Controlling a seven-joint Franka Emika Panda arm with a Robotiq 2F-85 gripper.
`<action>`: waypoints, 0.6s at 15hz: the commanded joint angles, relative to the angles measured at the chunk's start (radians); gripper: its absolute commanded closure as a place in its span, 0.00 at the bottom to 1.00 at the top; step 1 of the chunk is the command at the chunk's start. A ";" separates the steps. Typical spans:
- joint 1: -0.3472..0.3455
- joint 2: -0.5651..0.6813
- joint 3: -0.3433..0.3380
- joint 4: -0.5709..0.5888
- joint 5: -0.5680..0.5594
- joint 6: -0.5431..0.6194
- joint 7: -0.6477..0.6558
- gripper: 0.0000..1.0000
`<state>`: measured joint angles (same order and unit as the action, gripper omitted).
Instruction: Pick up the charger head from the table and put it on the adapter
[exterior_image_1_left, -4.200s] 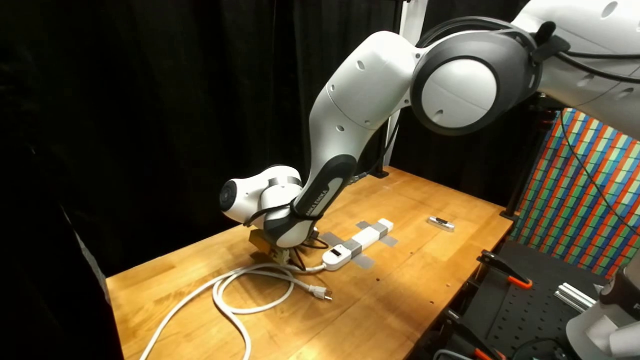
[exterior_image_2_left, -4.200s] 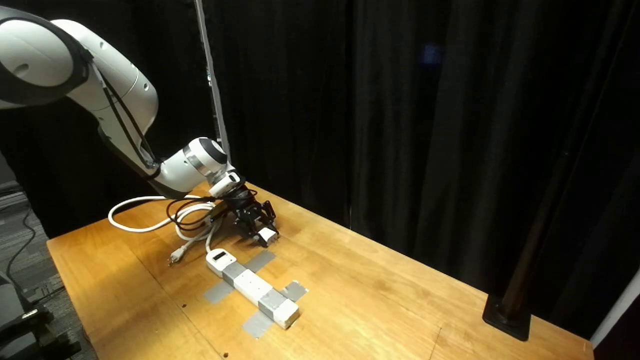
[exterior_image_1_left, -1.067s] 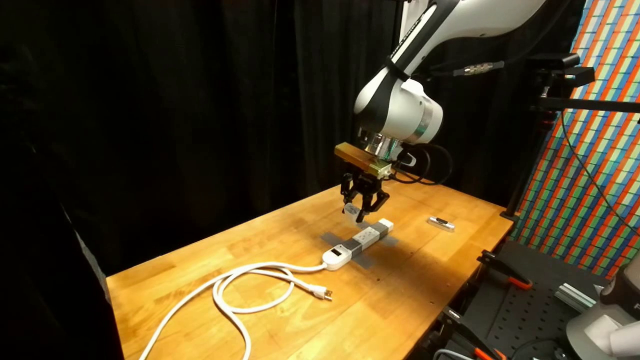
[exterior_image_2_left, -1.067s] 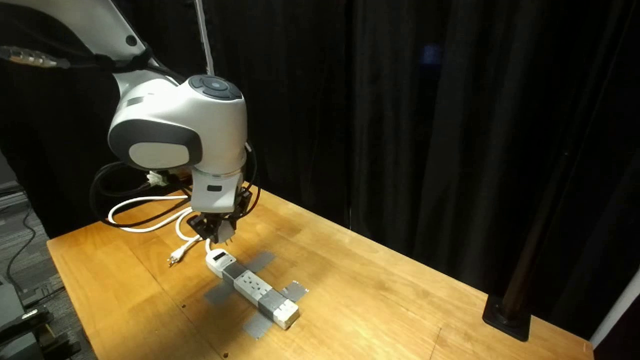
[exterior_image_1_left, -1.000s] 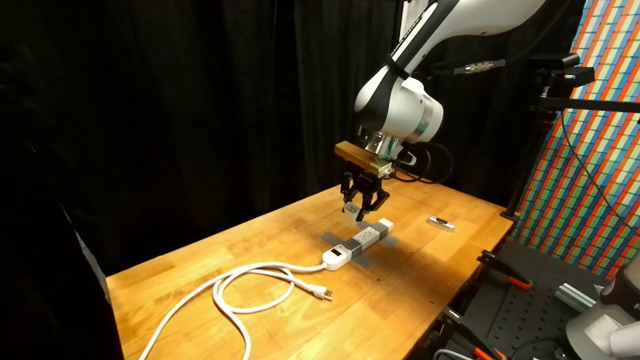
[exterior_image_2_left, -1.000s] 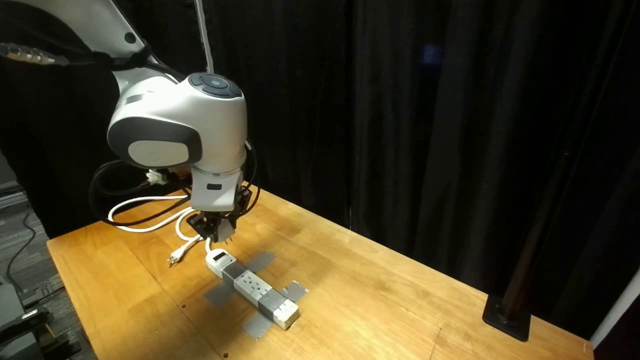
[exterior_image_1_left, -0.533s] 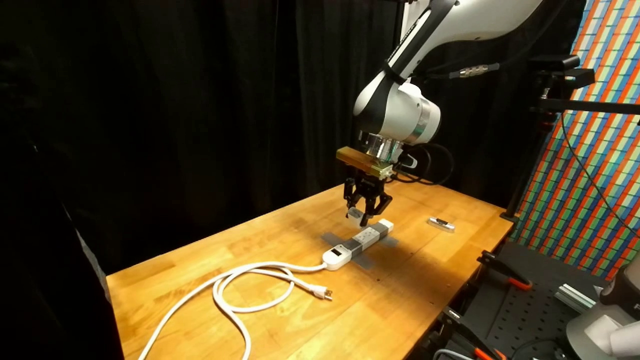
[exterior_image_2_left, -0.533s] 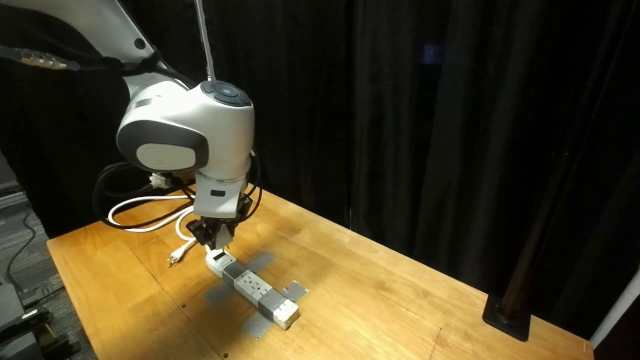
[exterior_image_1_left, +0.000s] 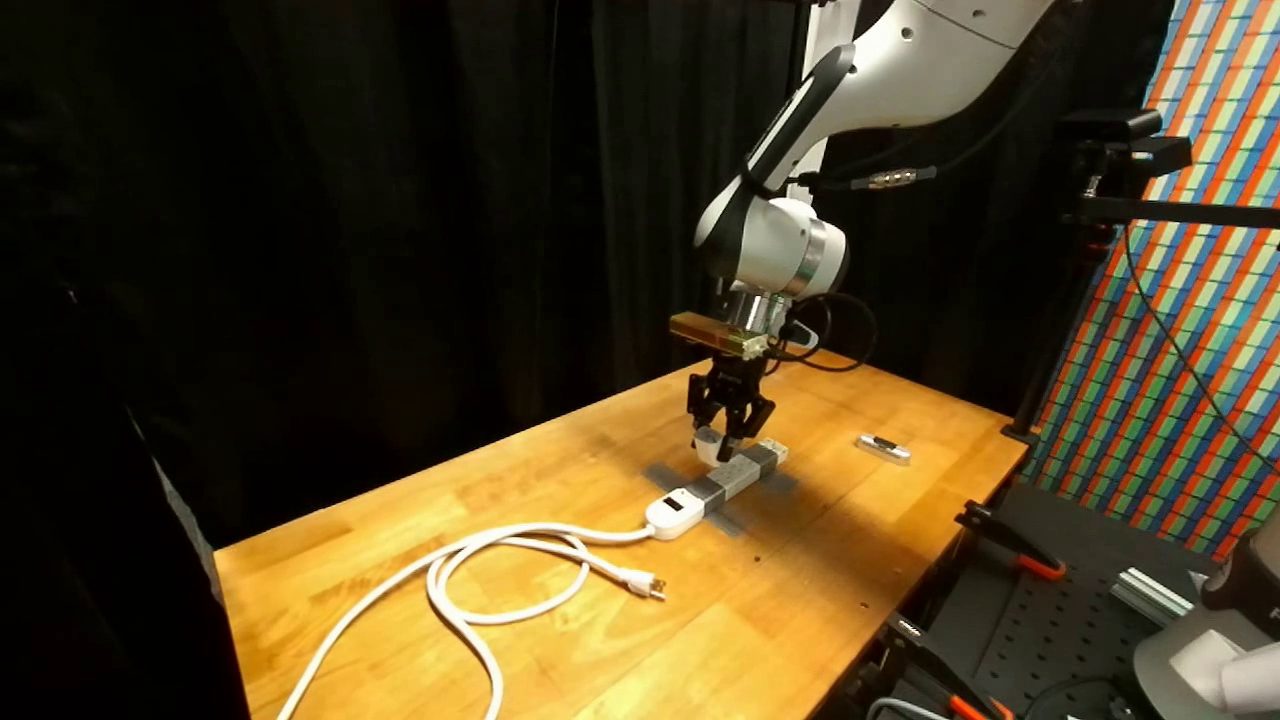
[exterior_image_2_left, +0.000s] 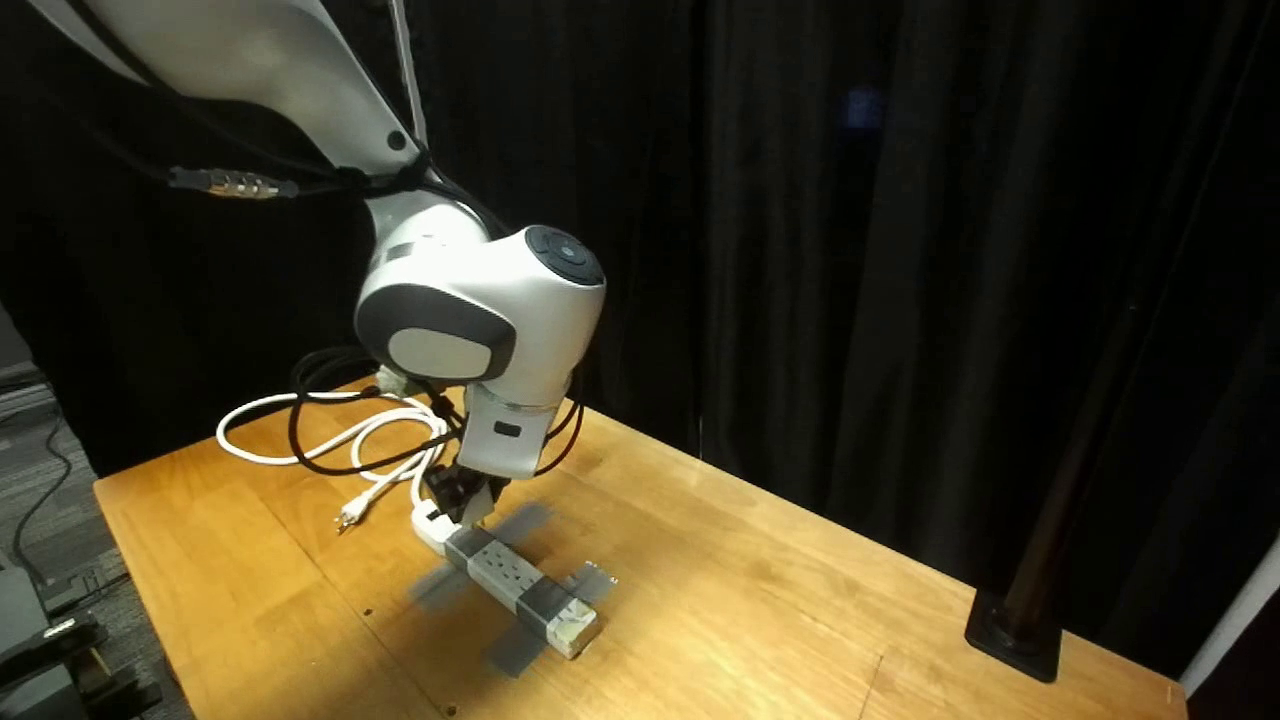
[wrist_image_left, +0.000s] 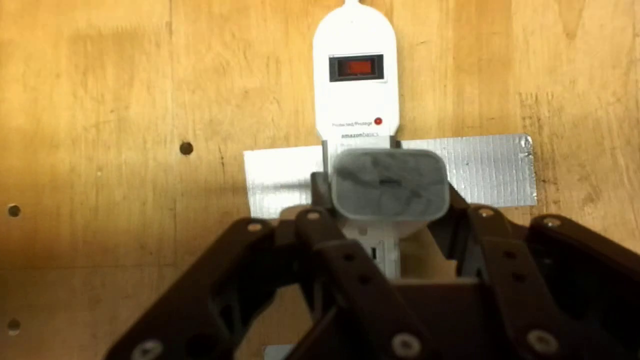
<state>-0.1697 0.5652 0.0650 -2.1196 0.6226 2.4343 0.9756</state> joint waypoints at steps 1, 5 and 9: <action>0.005 0.069 -0.038 0.107 0.048 -0.113 -0.022 0.77; -0.008 0.099 -0.070 0.162 0.046 -0.262 -0.034 0.77; -0.019 0.117 -0.098 0.200 0.061 -0.353 -0.056 0.77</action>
<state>-0.1794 0.6606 -0.0142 -1.9706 0.6472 2.1559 0.9572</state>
